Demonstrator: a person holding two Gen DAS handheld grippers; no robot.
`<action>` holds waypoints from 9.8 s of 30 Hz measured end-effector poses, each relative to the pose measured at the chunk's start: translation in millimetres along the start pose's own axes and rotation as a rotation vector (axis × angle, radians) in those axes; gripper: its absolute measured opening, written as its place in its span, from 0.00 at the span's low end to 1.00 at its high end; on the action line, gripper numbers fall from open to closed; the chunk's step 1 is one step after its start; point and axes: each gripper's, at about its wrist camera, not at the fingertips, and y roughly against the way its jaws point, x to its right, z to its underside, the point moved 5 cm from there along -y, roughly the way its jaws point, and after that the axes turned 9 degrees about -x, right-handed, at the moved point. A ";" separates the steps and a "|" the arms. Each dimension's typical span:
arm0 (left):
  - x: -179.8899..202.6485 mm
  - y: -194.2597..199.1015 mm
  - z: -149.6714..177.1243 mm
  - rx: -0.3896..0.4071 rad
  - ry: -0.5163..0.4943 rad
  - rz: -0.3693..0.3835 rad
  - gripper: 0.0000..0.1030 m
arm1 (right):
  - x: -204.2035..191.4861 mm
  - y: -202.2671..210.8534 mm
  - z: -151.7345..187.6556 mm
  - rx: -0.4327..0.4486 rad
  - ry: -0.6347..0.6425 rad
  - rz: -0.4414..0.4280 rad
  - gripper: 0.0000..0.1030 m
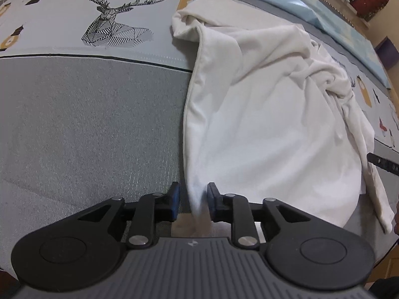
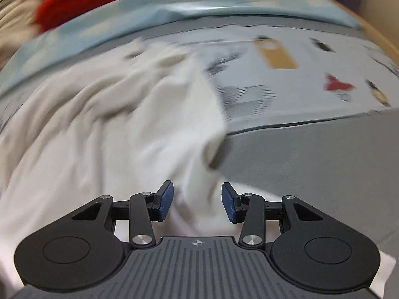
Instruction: Fold small clothes
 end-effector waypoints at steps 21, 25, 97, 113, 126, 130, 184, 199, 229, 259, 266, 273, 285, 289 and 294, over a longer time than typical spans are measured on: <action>17.5 -6.1 -3.9 -0.012 -0.062 0.021 0.06 | 135.6 1.5 -61.3 0.279 -0.235 0.519 0.15; 10.7 -4.1 -3.3 -0.023 -0.039 0.040 0.08 | 103.7 10.6 -55.7 0.256 -0.182 0.302 0.33; -61.4 26.2 109.7 -0.052 -0.182 0.002 0.01 | 72.8 69.0 150.6 -0.242 -0.126 -0.084 0.03; -18.8 3.8 116.4 -0.108 -0.331 -0.036 0.06 | 61.4 57.1 146.5 -0.254 -0.079 -0.113 0.02; 10.4 26.7 98.0 0.030 -0.335 0.005 0.18 | 75.6 56.3 146.9 -0.270 -0.119 -0.061 0.17; 29.4 -5.0 109.8 -0.101 -0.419 -0.049 0.28 | 88.9 58.2 139.7 -0.238 -0.159 -0.004 0.23; 120.6 -55.7 -8.9 0.056 -0.430 -0.189 0.34 | 390.2 10.6 25.1 0.394 -0.842 0.470 0.04; 81.0 -58.9 -4.7 -0.019 -0.275 -0.135 0.40 | 164.9 36.2 -27.7 0.350 -0.379 0.103 0.43; 21.5 -35.8 10.0 -0.007 -0.246 -0.121 0.40 | 38.5 25.5 79.9 -0.030 -0.356 0.047 0.04; -38.0 -3.7 133.5 -0.079 -0.321 -0.018 0.06 | 26.4 107.5 226.3 -0.147 -0.394 0.103 0.04; -35.2 -1.2 151.0 -0.066 -0.313 -0.072 0.08 | 40.1 106.9 230.4 -0.145 -0.372 0.214 0.04; -14.5 -3.5 149.0 -0.059 -0.329 -0.045 0.08 | 41.6 98.6 238.8 -0.181 -0.340 0.181 0.08; 15.3 18.5 132.9 0.143 -0.289 -0.027 0.36 | 16.8 160.2 182.0 0.151 -0.260 0.201 0.25; 35.7 30.5 104.4 0.246 -0.280 -0.019 0.44 | -18.6 174.0 141.7 0.228 -0.163 0.116 0.26; 67.9 48.2 86.2 0.412 -0.297 -0.042 0.66 | -62.7 186.4 83.3 0.347 -0.059 0.022 0.37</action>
